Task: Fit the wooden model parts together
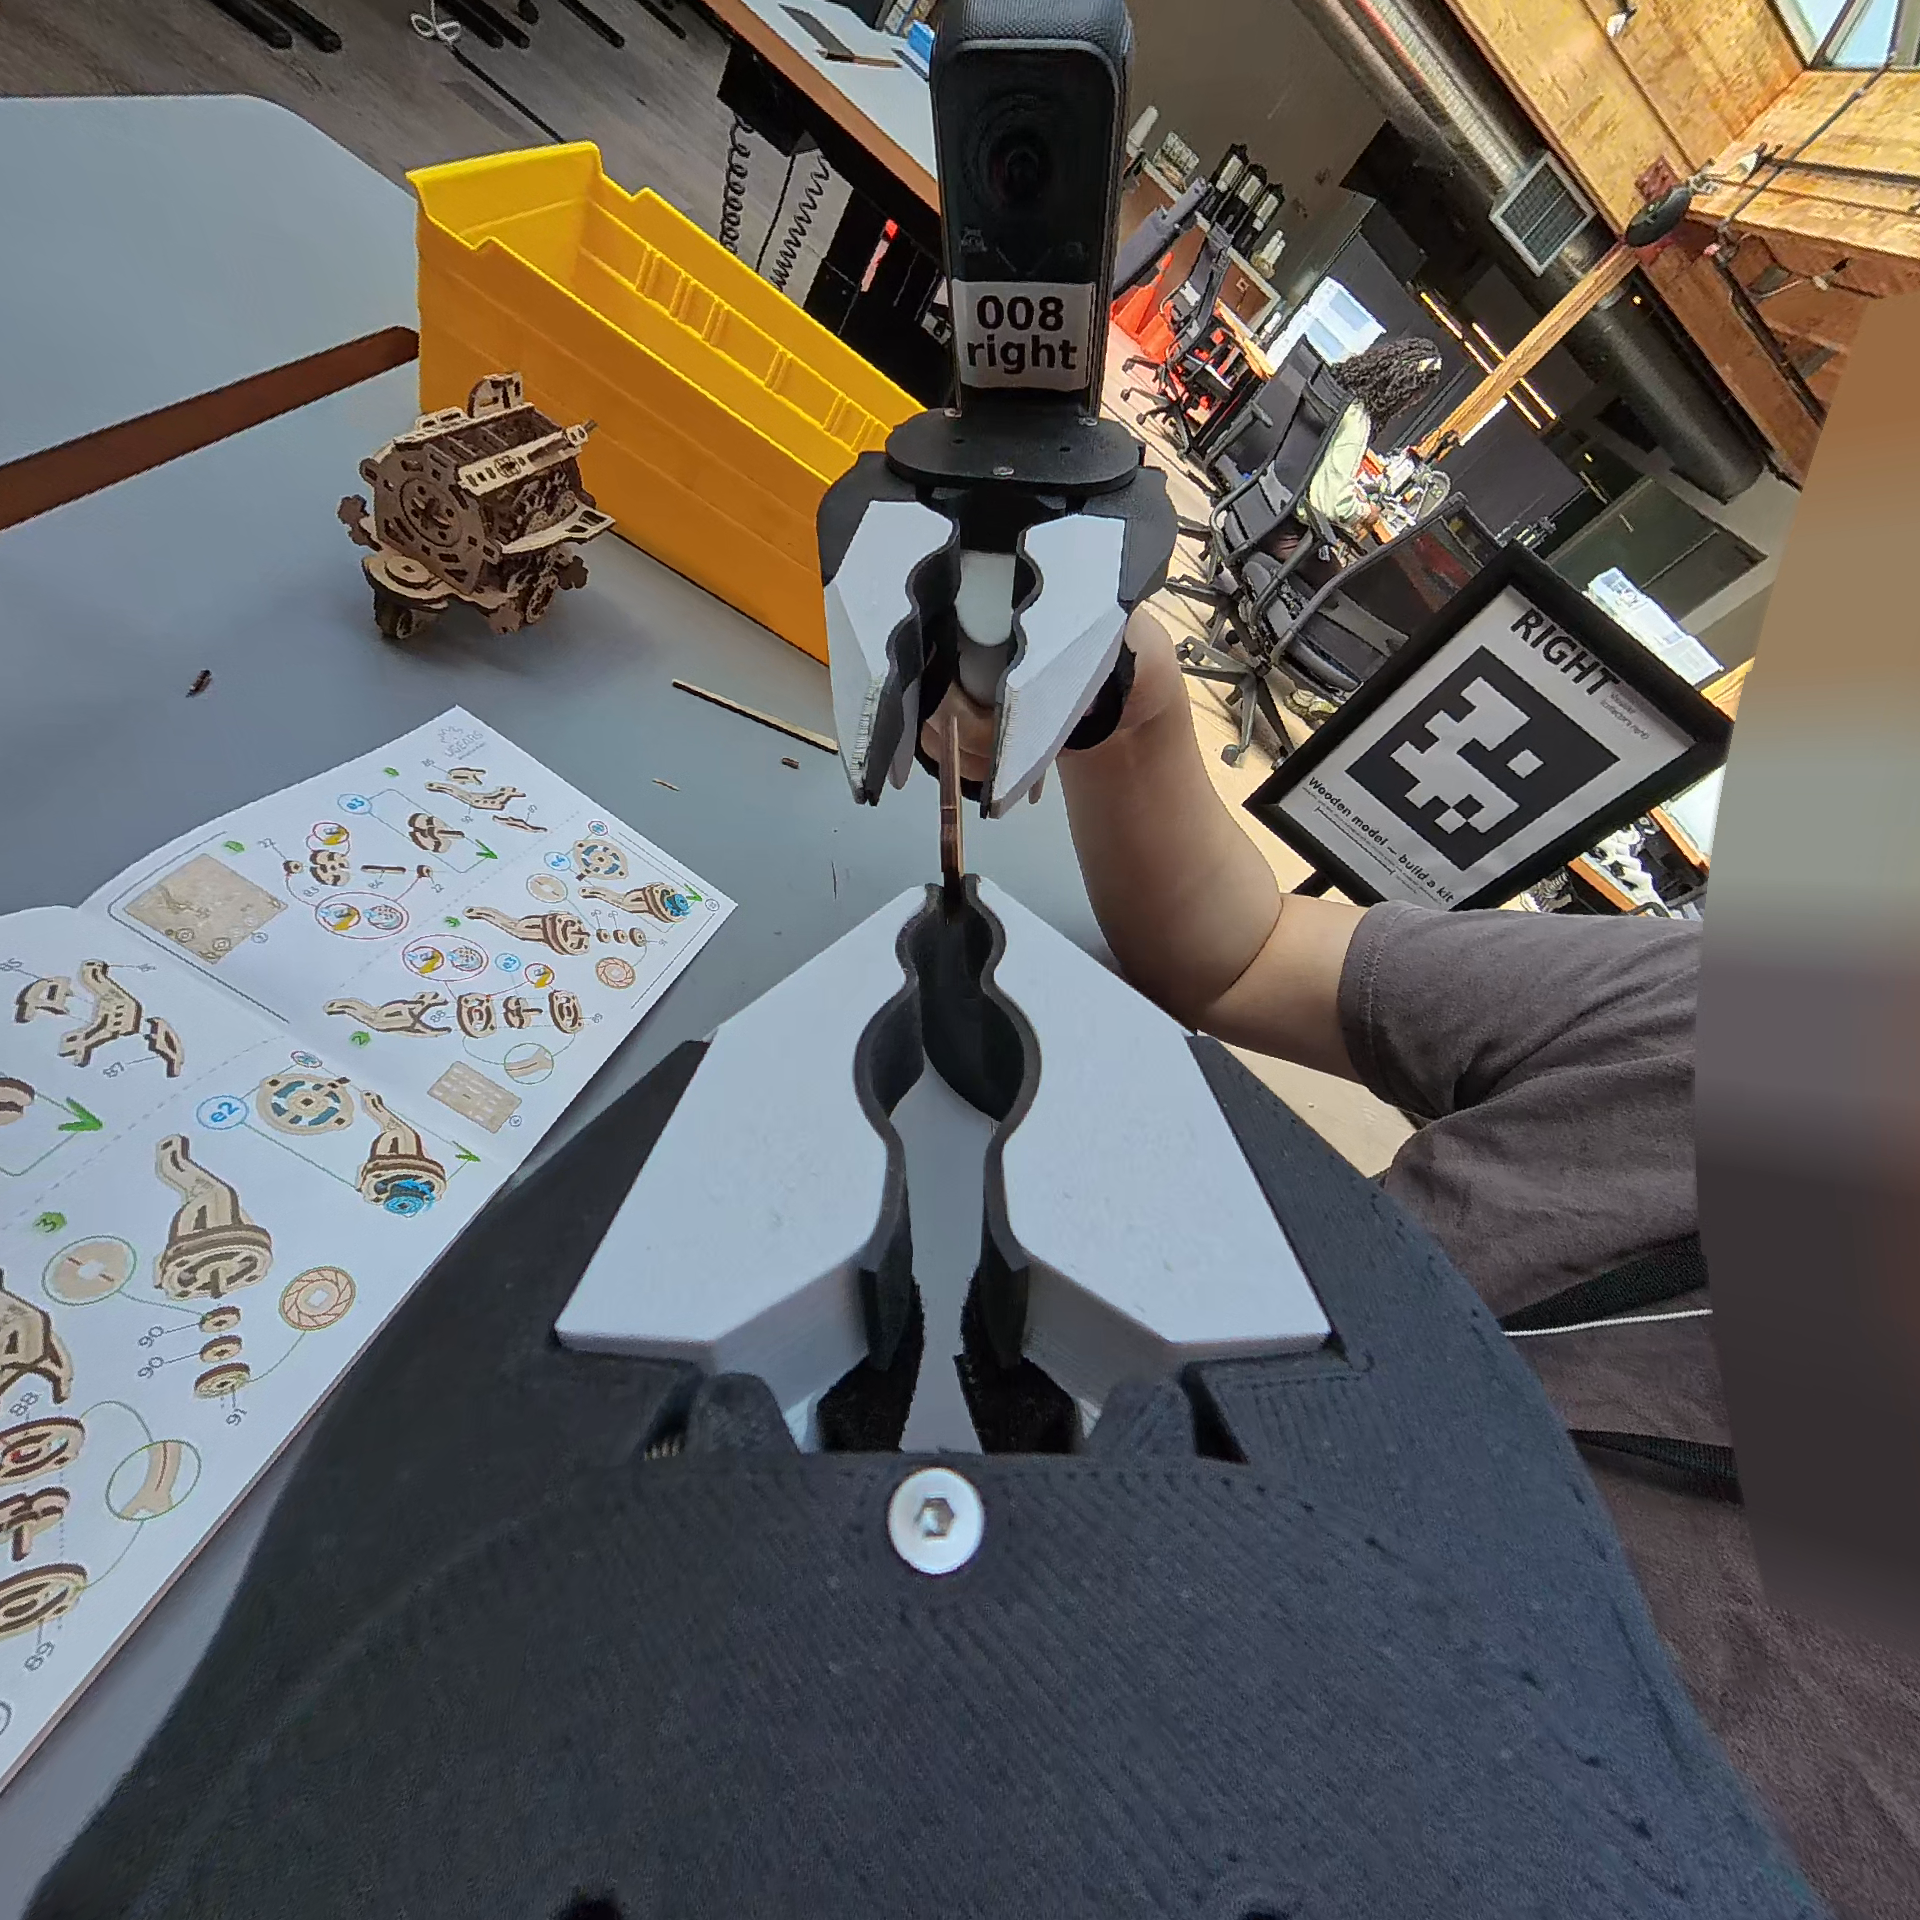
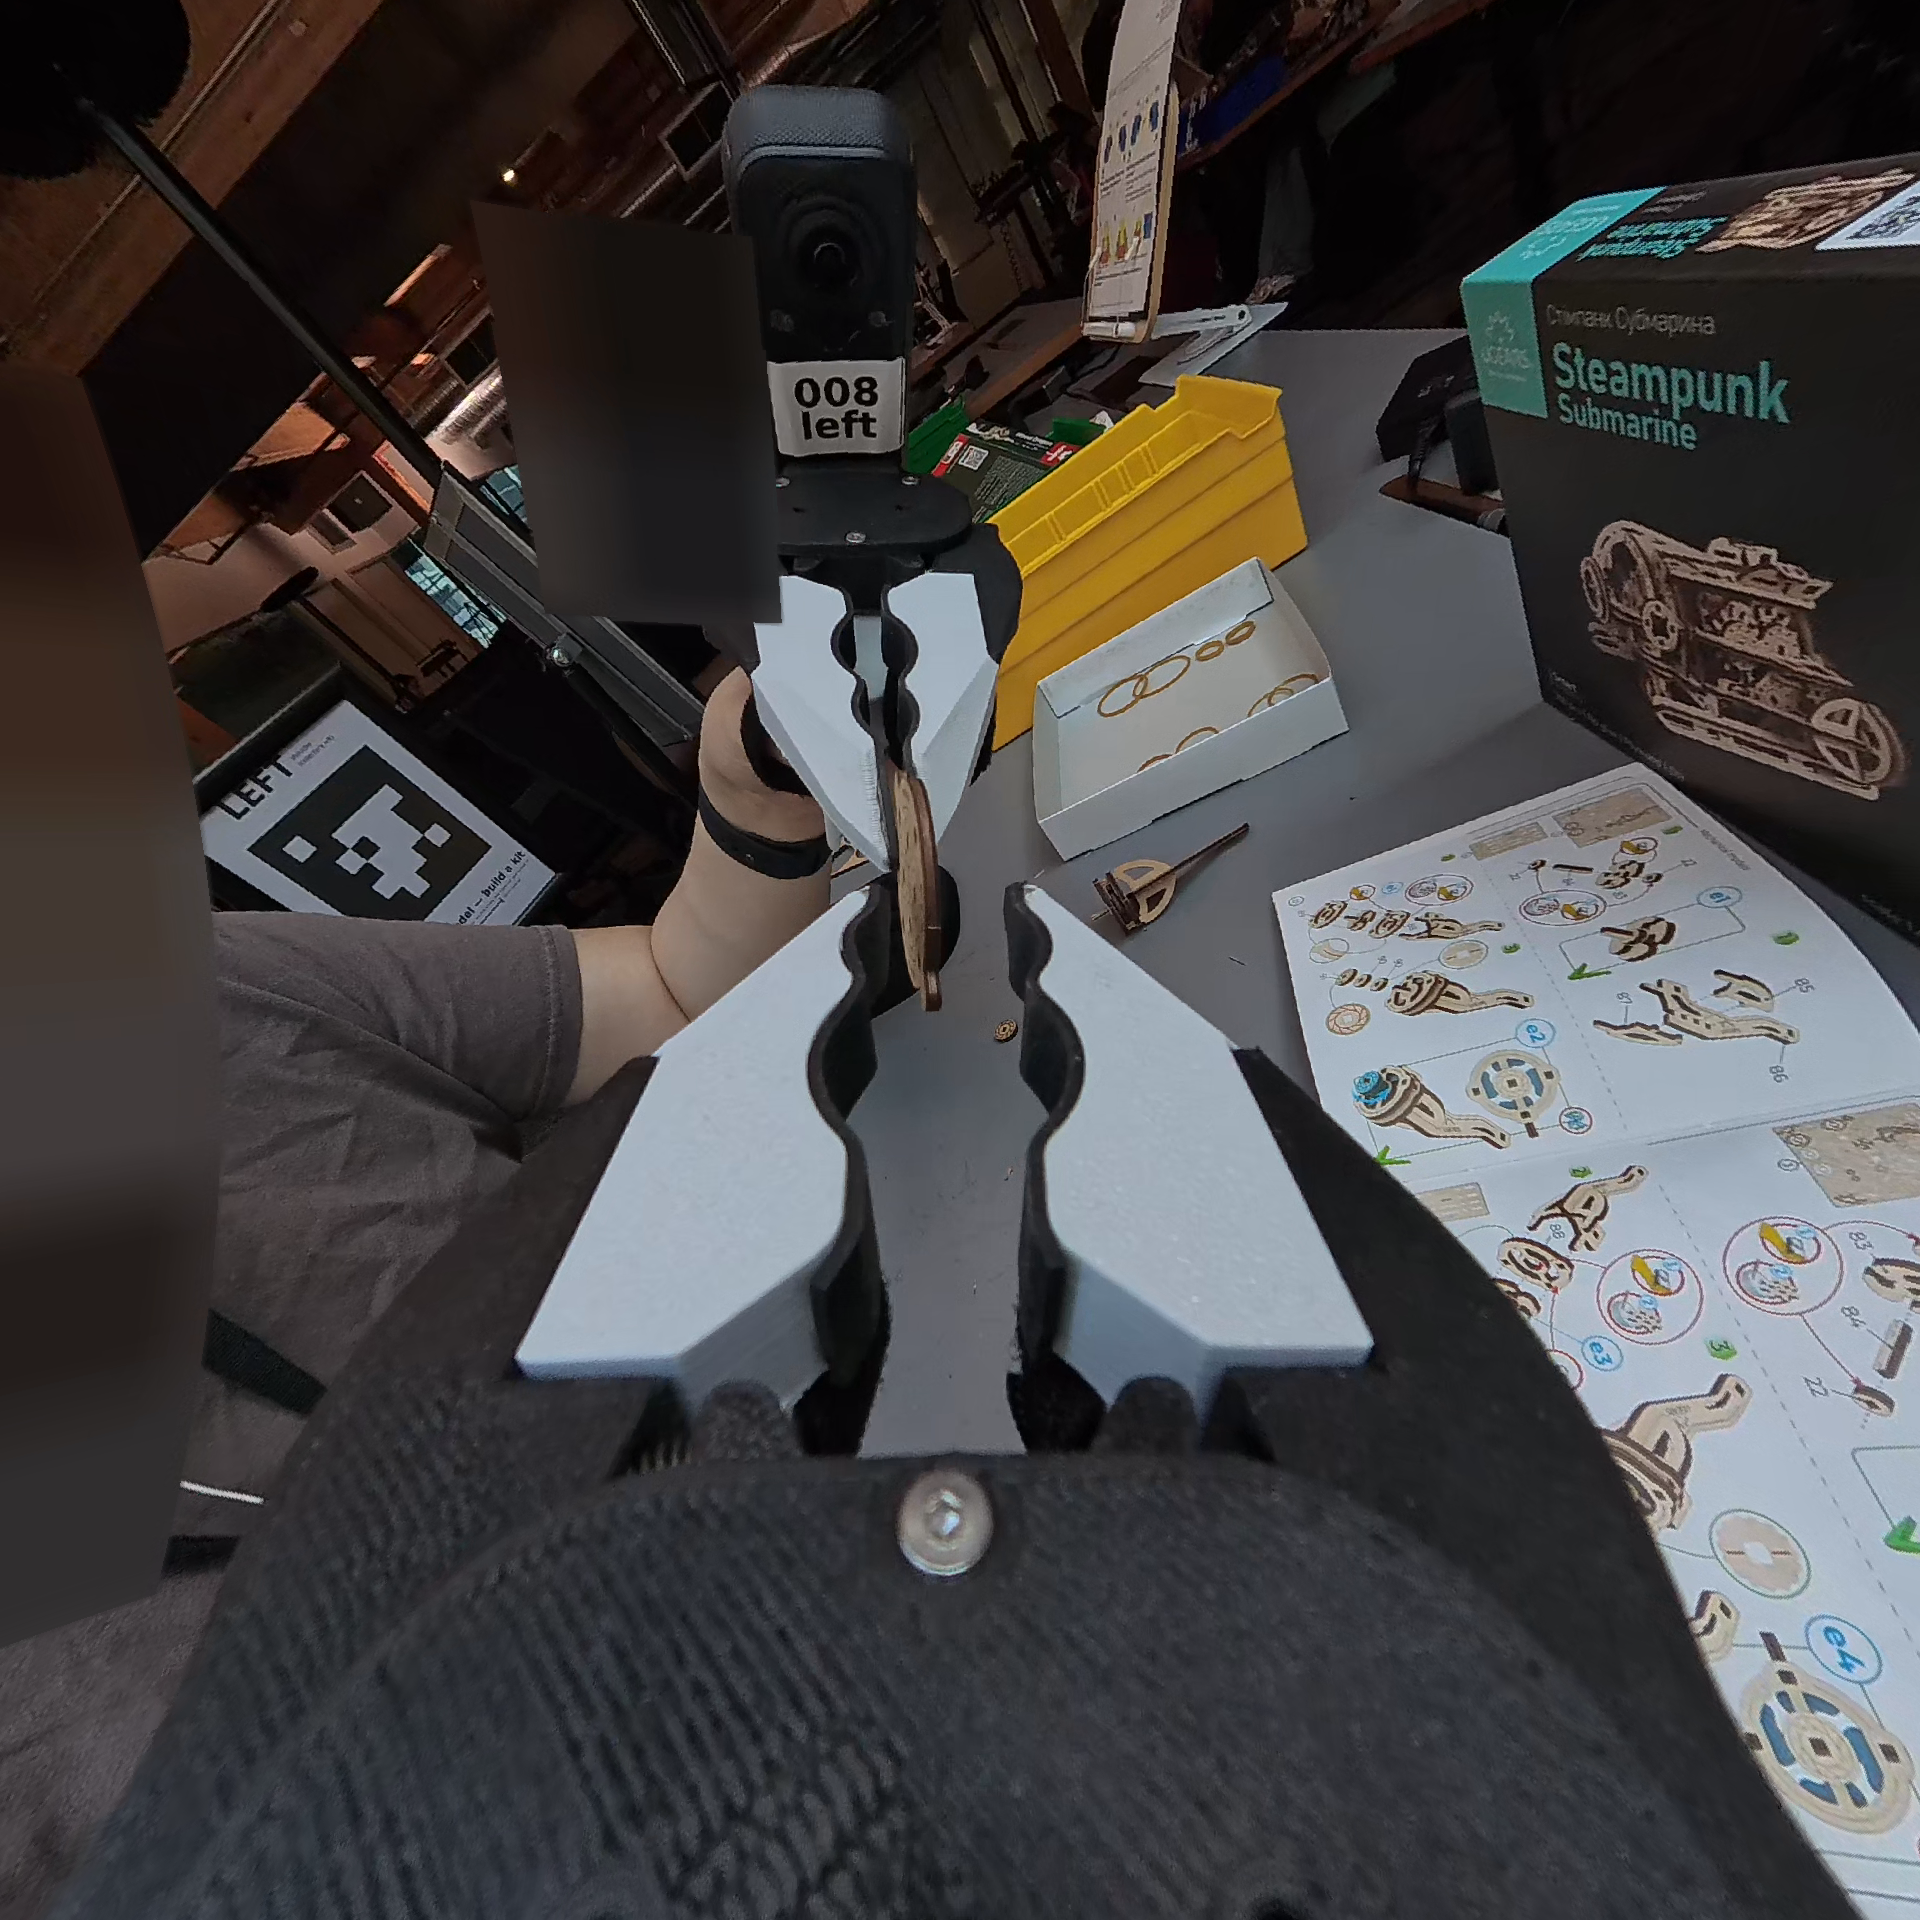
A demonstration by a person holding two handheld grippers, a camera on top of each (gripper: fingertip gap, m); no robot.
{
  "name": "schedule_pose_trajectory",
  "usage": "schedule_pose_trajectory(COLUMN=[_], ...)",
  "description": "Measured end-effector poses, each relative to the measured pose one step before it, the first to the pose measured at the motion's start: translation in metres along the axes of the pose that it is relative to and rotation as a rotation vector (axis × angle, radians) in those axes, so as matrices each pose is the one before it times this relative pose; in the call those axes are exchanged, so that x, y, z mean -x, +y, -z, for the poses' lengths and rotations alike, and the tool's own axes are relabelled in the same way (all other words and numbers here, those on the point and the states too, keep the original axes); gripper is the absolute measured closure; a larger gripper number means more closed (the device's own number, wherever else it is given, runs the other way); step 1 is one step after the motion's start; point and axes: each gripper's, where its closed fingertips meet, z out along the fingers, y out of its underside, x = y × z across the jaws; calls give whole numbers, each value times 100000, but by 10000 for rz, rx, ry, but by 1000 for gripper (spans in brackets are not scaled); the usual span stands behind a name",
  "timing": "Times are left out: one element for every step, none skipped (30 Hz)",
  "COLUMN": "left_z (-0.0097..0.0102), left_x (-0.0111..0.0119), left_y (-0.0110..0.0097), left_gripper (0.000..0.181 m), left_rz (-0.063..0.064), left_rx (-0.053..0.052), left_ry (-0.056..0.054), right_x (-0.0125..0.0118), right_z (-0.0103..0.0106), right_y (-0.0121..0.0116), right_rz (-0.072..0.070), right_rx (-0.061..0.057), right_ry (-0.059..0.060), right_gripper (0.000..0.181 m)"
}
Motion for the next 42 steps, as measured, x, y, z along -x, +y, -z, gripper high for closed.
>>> schedule_pose_trajectory(left_z=[8, 23, 14, 21, 13, 25, 12, 12, 11, 5, 0, 0, -9, -5, 9, -8, 6, 8, 12, 21, 17, 26, 53, 32, 26, 14, 12, -21, -36, -56, -42, -44, 4, 8, 23, 19, 15, -8, -35, -60, -75, -93], left_x=[28, 8, 16, 4, 15, 13, 17, 19, 46, 57, 11, 13, 17, 10, -7, -11, -6, -9, 13, -5, -47, -84, -134, -220, -281, -271, -192, -114, -19, -50, -103, -71, 71, 85, 63, 63, 95, 118, 148, 178, 124, 34], left_y=[24, -22, 11, 29, 5, -10, 15, 10, 6, 39, 22, -8, -5, -7, 9, -9, 1, -12, -7, -31, -71, -164, -226, -227, -218, -180, -112, 2, 107, 69, 22, 47, 78, 116, 101, 51, 36, 55, 102, 104, 90, 82], left_gripper=[181, 181, 181, 181, 181, 181, 181, 181, 181, 181, 181, 181, 181, 181, 181, 181, 181, 181, 181, 181, 181, 181, 180, 180, 180, 178, 177, 178, 178, 179, 180, 181, 181, 181, 181, 181, 181, 181, 181, 181, 181, 181], left_rz=[-6, -8, 4, -1, -9, -5, -2, -3, -6, -12, 3, 3, -1, 12, 22, 13, 0, 0, 1, 7, 18, 23, 18, 0, -11, -17, -40, -85, -118, -117, -74, -43, -30, -31, -15, 10, 16, 25, 45, 51, 45, 38], left_rx=[21, -14, 10, 27, 5, -1, 7, 13, 6, 20, 14, 0, -9, -9, -5, -7, -7, -1, -1, -18, -44, -108, -149, -155, -141, -103, -63, 10, 79, 58, 16, 27, 61, 89, 75, 44, 25, 31, 54, 46, 26, 27], left_ry=[-13, -15, -9, -6, -13, -16, -14, -16, -25, -35, -2, -2, -7, 8, 20, 13, 10, 8, 0, 16, 51, 68, 87, 129, 142, 105, 41, -23, -87, -62, -10, 4, -51, -50, -27, -13, -22, -21, -28, -47, -22, 36], right_x=[-22, -3, 16, 12, 17, 5, 26, 25, 8, 163, 13, -18, -13, -24, 6, 4, 7, 12, 36, 99, 65, 102, 154, 199, 254, 221, 122, 108, 164, 134, 20, 35, -30, -121, -75, -58, -86, -128, -83, -31, -71, -106], right_z=[15, 5, 0, -5, -11, -9, -11, -13, -1, -9, -4, 1, 12, 5, 12, 1, 6, 4, -2, -11, 6, 44, 47, 52, 75, 69, 54, 40, -10, -46, -89, -100, -69, -29, -55, -46, -24, -30, -44, -63, -54, -55], right_y=[-20, -15, 3, 28, 22, 34, 74, 59, 23, 75, 44, -3, -34, -14, 4, 4, -19, -5, 24, 84, -36, -175, -170, -172, -193, -120, -51, -48, -29, 20, 111, 107, 57, 49, 97, 55, 6, 33, 41, 7, 9, -8], right_rz=[-5, -3, -16, -14, 4, 14, 27, 21, 10, 26, -14, 30, 28, -4, -33, -51, -47, -26, -28, -32, -4, 19, -24, -41, -22, -30, -39, -12, -14, -38, -23, -4, -16, -10, 8, 27, 9, -31, -40, -38, -22, 10], right_rx=[-17, -12, 1, 15, 15, 18, 46, 41, 18, 47, 34, 8, -17, -12, -10, -13, -12, -12, 17, 56, -16, -106, -102, -88, -110, -64, -5, -19, -27, 9, 59, 44, 14, 24, 50, 14, -19, -9, 10, -14, -10, -20], right_ry=[6, -9, -15, -18, -9, 3, -15, -7, 2, -99, -2, 10, 20, 7, -25, -35, -39, -37, -49, -79, -49, -49, -76, -96, -110, -82, -17, -7, -52, -54, -4, -34, -4, 35, -4, -20, -9, 7, -14, -27, 13, 31], right_gripper=[161, 162, 162, 163, 164, 165, 169, 170, 172, 178, 178, 178, 178, 178, 179, 178, 178, 178, 179, 179, 179, 180, 180, 180, 180, 181, 180, 180, 180, 180, 180, 180, 180, 180, 181, 180, 179, 178, 177, 176, 175, 174])
